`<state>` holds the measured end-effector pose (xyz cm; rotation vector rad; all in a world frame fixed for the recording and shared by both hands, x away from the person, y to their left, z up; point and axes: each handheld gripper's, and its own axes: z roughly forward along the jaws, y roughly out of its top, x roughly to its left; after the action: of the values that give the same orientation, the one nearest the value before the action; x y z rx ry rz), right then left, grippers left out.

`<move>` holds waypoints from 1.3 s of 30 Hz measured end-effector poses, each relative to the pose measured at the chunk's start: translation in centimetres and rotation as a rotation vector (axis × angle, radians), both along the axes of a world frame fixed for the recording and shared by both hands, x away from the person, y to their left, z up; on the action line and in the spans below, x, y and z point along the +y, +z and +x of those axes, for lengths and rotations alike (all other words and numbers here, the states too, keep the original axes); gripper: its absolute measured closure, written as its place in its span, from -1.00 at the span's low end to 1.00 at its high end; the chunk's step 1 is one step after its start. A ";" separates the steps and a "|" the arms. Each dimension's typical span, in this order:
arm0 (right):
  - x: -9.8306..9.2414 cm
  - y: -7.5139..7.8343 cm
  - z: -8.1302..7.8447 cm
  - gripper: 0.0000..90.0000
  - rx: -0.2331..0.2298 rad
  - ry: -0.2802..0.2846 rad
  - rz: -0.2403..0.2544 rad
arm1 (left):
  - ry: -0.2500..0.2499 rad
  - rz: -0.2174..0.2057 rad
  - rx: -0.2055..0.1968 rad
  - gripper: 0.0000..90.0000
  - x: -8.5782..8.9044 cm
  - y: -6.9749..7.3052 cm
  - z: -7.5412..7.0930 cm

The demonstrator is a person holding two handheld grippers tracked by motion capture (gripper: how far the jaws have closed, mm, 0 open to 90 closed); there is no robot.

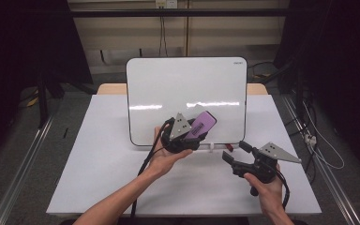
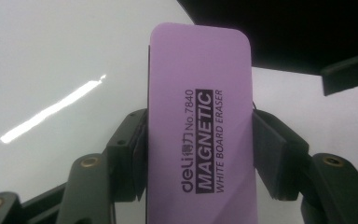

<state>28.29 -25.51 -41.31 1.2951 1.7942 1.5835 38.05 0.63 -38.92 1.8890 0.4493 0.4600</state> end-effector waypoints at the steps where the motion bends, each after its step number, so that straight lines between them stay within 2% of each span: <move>1: 0.3 0.2 0.2 -0.51 -0.005 0.008 0.011 | 0.003 -0.007 0.000 -0.09 0.1 -0.1 -0.2; 2: 0.5 0.3 0.3 -0.49 -0.009 0.014 0.017 | 0.005 0.000 -0.006 -0.09 0.3 -0.1 -0.5; 3: 0.9 0.5 0.5 -0.45 -0.011 0.020 0.042 | 0.007 -0.015 0.001 -0.09 0.4 -0.2 -0.7; 7: 2.1 0.9 1.3 -0.27 -0.017 0.049 0.142 | 0.005 -0.013 -0.009 -0.09 0.8 -0.5 -1.3; 9: 2.6 1.0 1.8 -0.18 -0.016 0.051 0.166 | 0.003 -0.030 -0.004 -0.09 0.9 -0.7 -1.6; 12: 3.0 0.8 2.7 -0.10 0.008 0.067 0.261 | -0.010 -0.035 -0.002 -0.09 1.0 -0.8 -1.9; 17: 3.3 0.4 3.5 0.06 0.023 0.075 0.323 | -0.020 -0.047 0.012 -0.09 1.1 -0.8 -2.0; 19: 3.4 0.3 3.5 0.12 0.018 0.073 0.313 | -0.025 -0.050 0.016 -0.09 1.2 -0.9 -2.1; 20: 3.3 0.2 3.6 0.21 0.017 0.073 0.326 | -0.031 -0.050 0.021 -0.09 1.2 -0.9 -2.1; 24: 3.4 0.0 3.8 0.32 0.018 0.085 0.338 | -0.039 -0.058 0.030 -0.09 1.2 -1.1 -2.1; 28: 3.7 -0.3 4.0 0.36 0.029 0.095 0.346 | -0.037 -0.058 0.032 -0.09 1.1 -1.2 -2.0; 30: 3.6 -0.4 4.2 0.37 0.039 0.104 0.367 | -0.032 -0.065 0.036 -0.09 1.1 -1.2 -2.0; 37: 3.7 -0.6 4.3 0.39 0.046 0.107 0.368 | -0.034 -0.066 0.042 -0.09 1.1 -1.5 -1.8; 39: 3.6 -0.5 4.3 0.42 0.038 0.108 0.352 | -0.039 -0.070 0.049 -0.09 1.0 -1.6 -1.7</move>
<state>32.60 -21.88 -41.79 1.4054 1.6834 2.0164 36.31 1.64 -40.48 1.8418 0.4546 0.3683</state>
